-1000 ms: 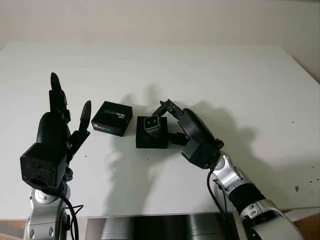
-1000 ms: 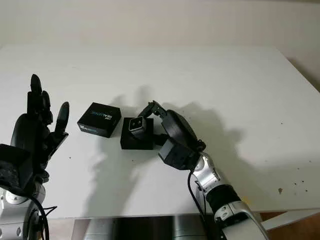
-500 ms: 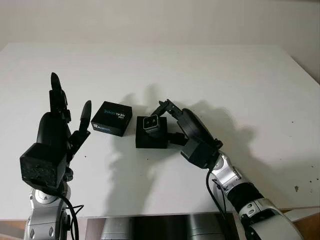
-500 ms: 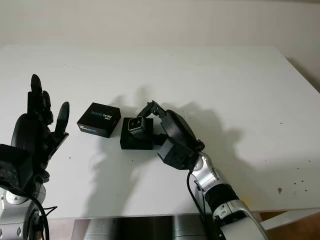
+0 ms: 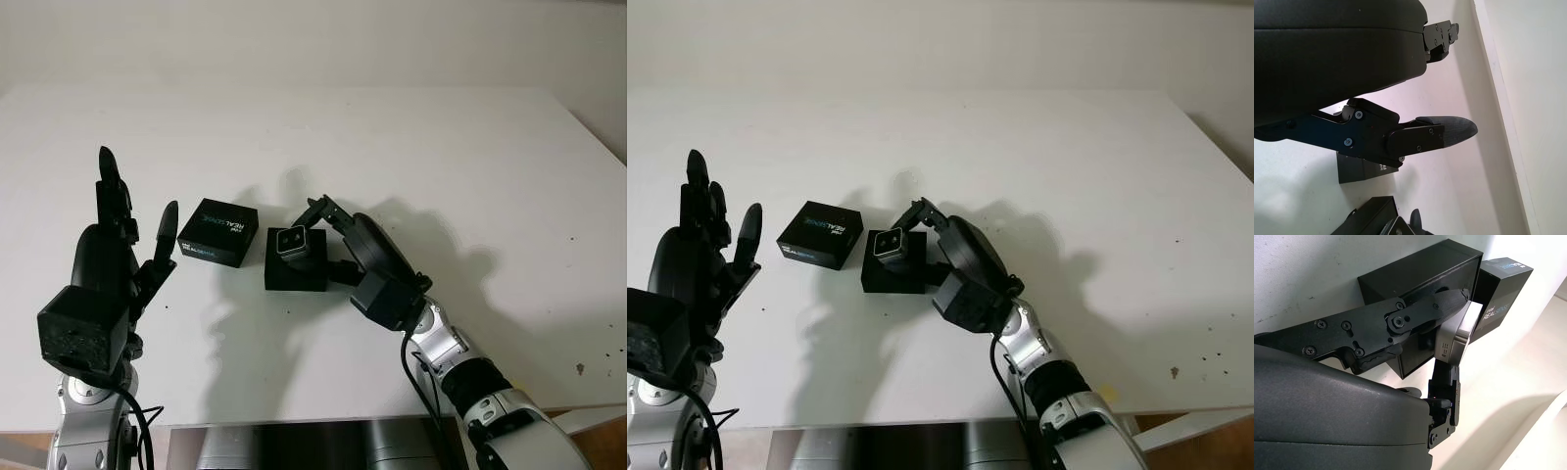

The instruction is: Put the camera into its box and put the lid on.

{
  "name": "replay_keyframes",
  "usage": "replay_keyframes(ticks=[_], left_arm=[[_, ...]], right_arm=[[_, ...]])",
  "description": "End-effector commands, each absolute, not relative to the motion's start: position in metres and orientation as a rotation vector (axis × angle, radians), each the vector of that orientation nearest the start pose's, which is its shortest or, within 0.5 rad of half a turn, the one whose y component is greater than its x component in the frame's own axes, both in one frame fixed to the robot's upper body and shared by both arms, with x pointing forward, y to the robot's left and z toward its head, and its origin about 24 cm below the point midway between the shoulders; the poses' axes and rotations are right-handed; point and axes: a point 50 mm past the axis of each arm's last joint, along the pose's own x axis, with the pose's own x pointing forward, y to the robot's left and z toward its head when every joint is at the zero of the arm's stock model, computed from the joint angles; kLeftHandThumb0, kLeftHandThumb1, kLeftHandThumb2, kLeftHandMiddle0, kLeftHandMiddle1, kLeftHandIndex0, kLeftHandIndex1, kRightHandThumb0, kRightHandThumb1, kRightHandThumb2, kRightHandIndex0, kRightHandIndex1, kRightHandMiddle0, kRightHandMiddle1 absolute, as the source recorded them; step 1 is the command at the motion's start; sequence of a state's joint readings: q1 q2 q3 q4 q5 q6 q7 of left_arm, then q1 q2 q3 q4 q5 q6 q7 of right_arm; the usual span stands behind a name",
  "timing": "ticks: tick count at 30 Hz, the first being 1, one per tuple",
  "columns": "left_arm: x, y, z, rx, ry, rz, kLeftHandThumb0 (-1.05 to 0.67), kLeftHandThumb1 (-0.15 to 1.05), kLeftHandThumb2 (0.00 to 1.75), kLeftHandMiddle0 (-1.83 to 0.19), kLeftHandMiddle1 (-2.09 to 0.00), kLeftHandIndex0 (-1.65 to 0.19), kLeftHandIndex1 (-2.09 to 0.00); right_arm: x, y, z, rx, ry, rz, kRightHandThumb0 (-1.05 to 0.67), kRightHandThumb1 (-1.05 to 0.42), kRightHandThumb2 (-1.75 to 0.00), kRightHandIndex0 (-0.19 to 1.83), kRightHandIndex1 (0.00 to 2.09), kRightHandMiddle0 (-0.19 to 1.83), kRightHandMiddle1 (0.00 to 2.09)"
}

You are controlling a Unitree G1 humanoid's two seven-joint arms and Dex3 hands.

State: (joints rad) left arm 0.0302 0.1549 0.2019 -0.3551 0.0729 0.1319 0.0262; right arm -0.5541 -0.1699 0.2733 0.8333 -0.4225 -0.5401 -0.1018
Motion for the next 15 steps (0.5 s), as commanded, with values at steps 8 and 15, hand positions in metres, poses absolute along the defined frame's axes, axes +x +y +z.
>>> replay_keyframes(ticks=[8, 15], left_arm=[[0.2338, 0.2194, 0.1170, 0.237, -0.221, 0.237, -0.58, 1.05, 0.49, 0.17, -0.05, 0.19, -0.01], [0.2332, 0.2202, 0.1166, 0.252, -0.213, 0.236, -0.59, 1.05, 0.49, 0.16, -0.06, 0.19, 0.00]], right_arm=[[0.3221, -0.0983, 0.0282, -0.699, -0.205, 0.451, -0.41, -0.99, -0.06, 0.29, 0.05, 0.23, 1.59], [0.3213, -0.1024, 0.0274, -0.733, -0.189, 0.446, -0.44, -0.99, -0.05, 0.27, 0.04, 0.22, 1.41]])
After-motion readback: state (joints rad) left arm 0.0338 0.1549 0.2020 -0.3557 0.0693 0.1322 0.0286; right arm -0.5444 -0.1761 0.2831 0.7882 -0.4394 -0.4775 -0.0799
